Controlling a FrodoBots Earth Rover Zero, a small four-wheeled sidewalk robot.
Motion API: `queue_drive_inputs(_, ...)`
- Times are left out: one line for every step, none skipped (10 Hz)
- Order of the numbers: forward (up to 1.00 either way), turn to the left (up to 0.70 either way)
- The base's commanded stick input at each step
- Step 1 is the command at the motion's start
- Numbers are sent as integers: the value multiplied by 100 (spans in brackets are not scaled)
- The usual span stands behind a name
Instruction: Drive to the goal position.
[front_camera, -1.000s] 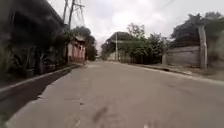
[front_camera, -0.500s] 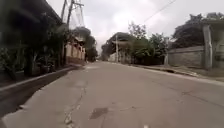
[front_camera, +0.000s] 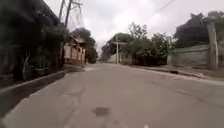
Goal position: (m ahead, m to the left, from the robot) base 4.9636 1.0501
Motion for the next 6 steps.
queue_drive_inputs(85, 0)
queue_drive_inputs(85, 7)
queue_drive_inputs(85, 12)
queue_drive_inputs(85, 4)
queue_drive_inputs(85, 0)
queue_drive_inputs(85, 0)
